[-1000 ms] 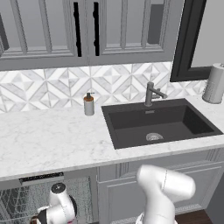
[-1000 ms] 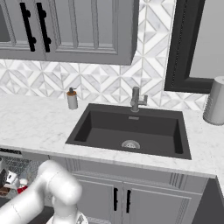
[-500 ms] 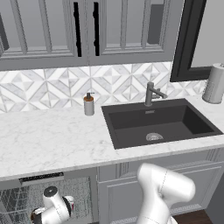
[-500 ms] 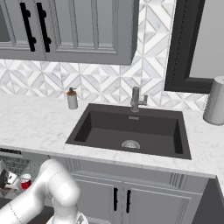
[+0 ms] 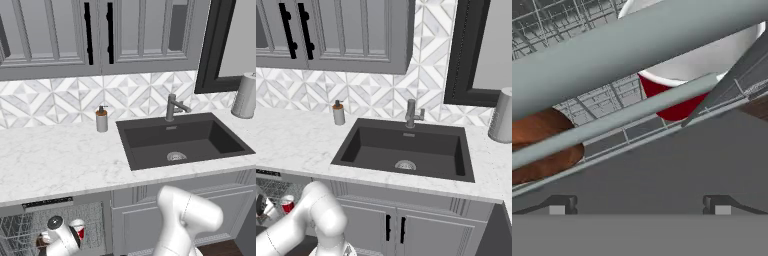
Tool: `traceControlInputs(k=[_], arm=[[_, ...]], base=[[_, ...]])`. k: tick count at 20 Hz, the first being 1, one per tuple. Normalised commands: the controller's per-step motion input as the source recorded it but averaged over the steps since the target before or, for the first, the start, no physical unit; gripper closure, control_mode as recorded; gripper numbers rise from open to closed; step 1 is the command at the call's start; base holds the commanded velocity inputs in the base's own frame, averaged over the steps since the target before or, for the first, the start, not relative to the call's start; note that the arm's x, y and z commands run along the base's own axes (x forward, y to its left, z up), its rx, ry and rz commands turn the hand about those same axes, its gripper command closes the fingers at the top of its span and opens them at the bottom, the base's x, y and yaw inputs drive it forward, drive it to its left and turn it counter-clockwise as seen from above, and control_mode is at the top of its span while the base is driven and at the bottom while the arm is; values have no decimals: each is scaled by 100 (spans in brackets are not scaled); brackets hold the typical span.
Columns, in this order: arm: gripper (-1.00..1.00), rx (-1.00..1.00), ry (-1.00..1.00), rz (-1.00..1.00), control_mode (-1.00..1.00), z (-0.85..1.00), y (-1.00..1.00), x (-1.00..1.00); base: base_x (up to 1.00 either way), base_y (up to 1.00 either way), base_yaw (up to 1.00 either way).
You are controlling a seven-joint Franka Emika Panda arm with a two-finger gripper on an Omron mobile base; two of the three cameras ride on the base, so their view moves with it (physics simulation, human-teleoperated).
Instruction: Pick up the cup and bowl from the counter, place them in the dishwasher, and close the dishwasher door.
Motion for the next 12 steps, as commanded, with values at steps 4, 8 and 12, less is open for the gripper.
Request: traceControlInputs(k=[4, 8, 12], arm=[[-100, 0, -1, -38, -100, -23, 1, 46], [-100, 0, -3, -33, -100, -23, 10, 29], [-100, 0, -5, -32, -100, -15, 11, 53]], base=[[0, 0, 0], [0, 0, 0], [0, 0, 0]])
